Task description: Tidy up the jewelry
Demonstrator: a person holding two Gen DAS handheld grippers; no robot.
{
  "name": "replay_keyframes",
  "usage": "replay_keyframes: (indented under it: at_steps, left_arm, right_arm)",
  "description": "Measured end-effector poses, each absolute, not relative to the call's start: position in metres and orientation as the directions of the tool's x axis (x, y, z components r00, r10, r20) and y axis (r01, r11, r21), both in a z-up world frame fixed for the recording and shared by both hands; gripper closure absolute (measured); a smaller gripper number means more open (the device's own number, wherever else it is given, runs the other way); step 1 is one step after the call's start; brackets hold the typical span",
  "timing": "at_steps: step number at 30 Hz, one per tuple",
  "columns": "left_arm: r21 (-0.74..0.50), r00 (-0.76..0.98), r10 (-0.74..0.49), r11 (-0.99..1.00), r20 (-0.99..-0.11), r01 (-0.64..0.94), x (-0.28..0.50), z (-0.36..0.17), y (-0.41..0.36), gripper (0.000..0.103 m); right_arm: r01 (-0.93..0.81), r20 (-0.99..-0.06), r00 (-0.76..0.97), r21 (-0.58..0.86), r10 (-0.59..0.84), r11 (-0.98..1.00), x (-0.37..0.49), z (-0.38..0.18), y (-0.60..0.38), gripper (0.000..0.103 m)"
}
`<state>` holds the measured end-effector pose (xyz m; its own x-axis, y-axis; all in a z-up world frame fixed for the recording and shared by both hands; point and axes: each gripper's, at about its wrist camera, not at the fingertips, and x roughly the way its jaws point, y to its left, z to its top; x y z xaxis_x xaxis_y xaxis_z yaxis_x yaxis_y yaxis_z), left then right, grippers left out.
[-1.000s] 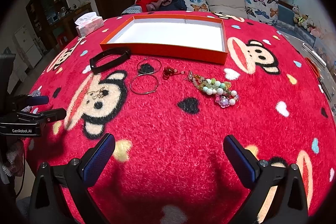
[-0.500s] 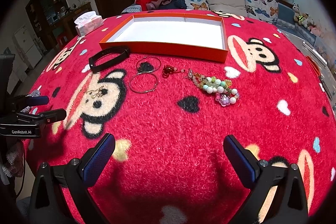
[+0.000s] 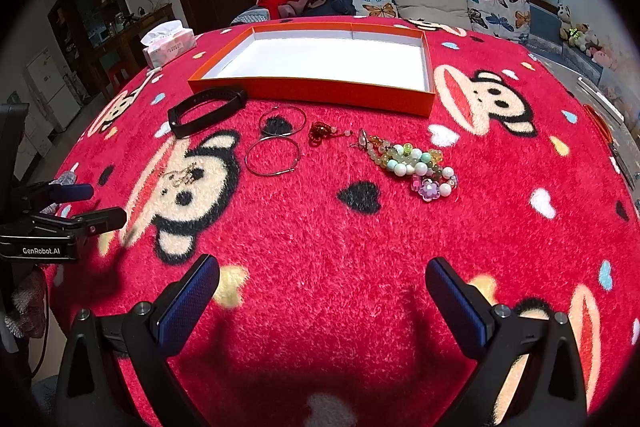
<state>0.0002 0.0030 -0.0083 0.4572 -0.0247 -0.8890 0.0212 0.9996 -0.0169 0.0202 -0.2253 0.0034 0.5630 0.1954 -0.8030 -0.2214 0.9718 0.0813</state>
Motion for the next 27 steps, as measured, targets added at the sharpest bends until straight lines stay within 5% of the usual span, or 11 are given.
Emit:
replay_keyframes:
  at_steps: [27]
  left_arm:
    - [-0.011, 0.456, -0.025, 0.999, -0.889, 0.032, 0.019, -0.007, 0.005, 0.002]
  right_arm:
    - [-0.173, -0.794, 0.58, 0.099, 0.183, 0.98, 0.045, 0.01, -0.257, 0.0]
